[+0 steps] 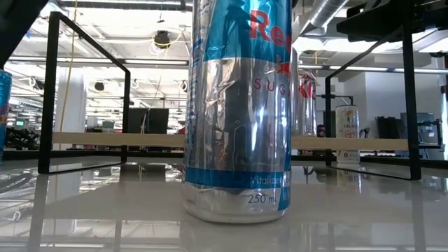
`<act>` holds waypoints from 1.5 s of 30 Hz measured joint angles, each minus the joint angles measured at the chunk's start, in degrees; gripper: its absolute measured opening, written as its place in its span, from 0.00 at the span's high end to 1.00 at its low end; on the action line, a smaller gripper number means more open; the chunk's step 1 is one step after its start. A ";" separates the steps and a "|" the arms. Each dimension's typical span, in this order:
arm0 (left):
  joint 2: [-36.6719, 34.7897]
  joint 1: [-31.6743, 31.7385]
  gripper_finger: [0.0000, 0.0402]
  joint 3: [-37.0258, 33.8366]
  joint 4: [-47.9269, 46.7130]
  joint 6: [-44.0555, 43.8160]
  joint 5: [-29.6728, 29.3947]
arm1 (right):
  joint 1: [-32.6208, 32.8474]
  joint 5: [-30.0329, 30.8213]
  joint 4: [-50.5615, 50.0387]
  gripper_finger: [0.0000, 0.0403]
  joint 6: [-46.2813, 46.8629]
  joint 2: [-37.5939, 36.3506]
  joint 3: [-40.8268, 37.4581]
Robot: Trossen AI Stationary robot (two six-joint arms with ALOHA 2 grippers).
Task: Place canned beverage on shelf
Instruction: Put the red silver soda can on the shelf aligned with the other red silver soda can
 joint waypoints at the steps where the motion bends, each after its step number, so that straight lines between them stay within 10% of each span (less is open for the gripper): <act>1: 0.00 0.00 0.02 0.59 0.12 0.00 0.00 | 0.00 0.00 0.00 0.94 0.01 0.00 0.00; 20: -0.28 -4.37 0.09 12.13 -24.38 1.57 -16.63 | 0.00 -0.02 -0.37 0.94 0.14 0.00 0.04; 35: -2.10 -3.07 0.95 -3.79 -22.69 3.92 -25.29 | 1.79 -3.10 -0.44 0.94 2.20 0.11 0.68; 45: -21.94 -3.08 1.00 -28.55 10.01 4.39 -23.16 | 9.01 8.69 0.07 0.95 1.54 6.27 6.35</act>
